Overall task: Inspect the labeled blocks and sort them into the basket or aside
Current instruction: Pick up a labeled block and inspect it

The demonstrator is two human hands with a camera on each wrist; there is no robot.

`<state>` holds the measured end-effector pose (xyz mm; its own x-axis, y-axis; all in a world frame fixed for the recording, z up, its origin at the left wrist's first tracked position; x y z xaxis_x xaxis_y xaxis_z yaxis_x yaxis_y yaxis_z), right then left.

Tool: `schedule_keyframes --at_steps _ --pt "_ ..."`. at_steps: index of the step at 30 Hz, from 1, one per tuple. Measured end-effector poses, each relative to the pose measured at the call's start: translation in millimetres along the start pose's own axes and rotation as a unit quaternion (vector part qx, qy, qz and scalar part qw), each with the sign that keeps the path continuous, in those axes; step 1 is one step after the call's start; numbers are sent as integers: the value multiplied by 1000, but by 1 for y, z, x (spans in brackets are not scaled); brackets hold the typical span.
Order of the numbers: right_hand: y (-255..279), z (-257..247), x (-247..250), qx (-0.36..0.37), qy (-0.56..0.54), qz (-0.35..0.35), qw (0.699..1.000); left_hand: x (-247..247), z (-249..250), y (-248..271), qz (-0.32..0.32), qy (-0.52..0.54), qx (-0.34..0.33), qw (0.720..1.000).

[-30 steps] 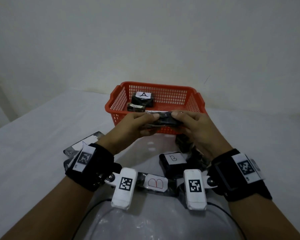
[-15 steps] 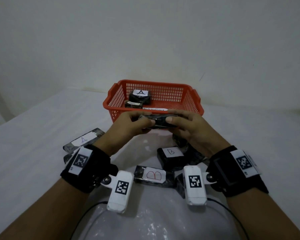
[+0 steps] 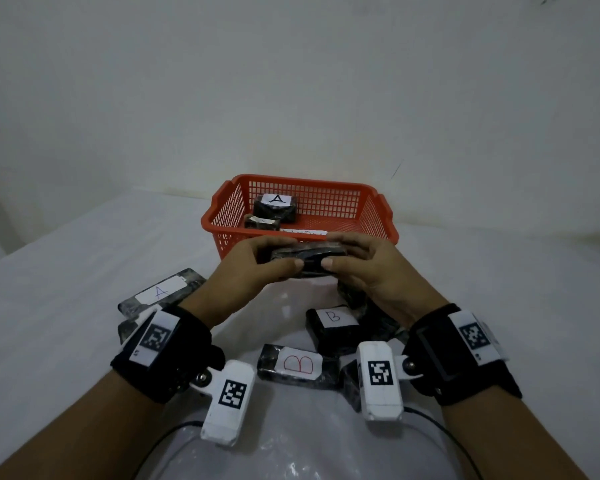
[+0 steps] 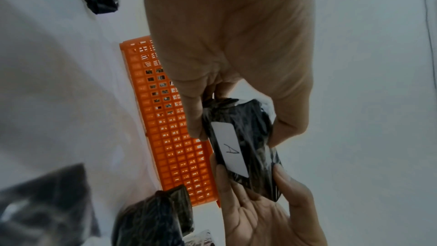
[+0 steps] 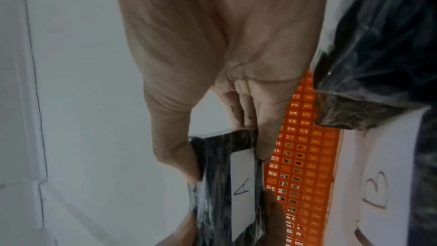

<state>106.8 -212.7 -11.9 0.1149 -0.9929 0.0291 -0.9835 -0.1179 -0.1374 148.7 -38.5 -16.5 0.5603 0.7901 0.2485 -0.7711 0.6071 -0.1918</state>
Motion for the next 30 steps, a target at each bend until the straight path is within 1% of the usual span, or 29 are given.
schedule_keyframes --at_steps 2,5,8,10,12,14,18,20,22,26,28,30 --pt "-1 2 -2 -3 3 -7 1000 5 2 0 25 -26 -8 999" --pt "-1 3 -8 -8 -17 -22 1000 11 5 1 48 -25 -20 998" --pt "0 3 -12 -28 -30 -28 999 11 6 2 49 -45 -24 997" --pt "0 4 -7 -31 -35 -2 999 7 9 3 37 -47 -29 998" --pt "0 5 0 -25 -33 31 999 0 11 4 18 -12 -34 999" --pt "0 5 6 -13 -23 52 998 -4 11 4 19 20 -37 999" --pt "-1 3 10 11 -5 59 998 -2 3 2 75 87 -10 993" --pt "-1 2 10 12 -2 57 998 2 2 3 89 77 -10 993" --pt "-1 2 8 14 0 53 998 2 4 4 86 59 -17 994" --pt "2 -5 9 49 20 71 996 -9 6 3 44 66 -28 996" --pt "2 -6 10 58 19 75 995 -8 7 3 47 77 -32 995" --pt "0 -4 7 51 19 60 997 -2 8 3 64 72 -43 994"
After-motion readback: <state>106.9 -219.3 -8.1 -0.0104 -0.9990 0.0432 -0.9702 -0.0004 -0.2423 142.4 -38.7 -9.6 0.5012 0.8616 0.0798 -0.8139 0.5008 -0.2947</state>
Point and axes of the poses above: each hand's wrist, its own y-axis away from the middle knuckle, its own x-axis out of the back of the hand, z = x × y, the point moved 9 cm from there along -y, towards the middle knuckle, and after that the axes turned 9 degrees about -z, right-handed, at the moved point
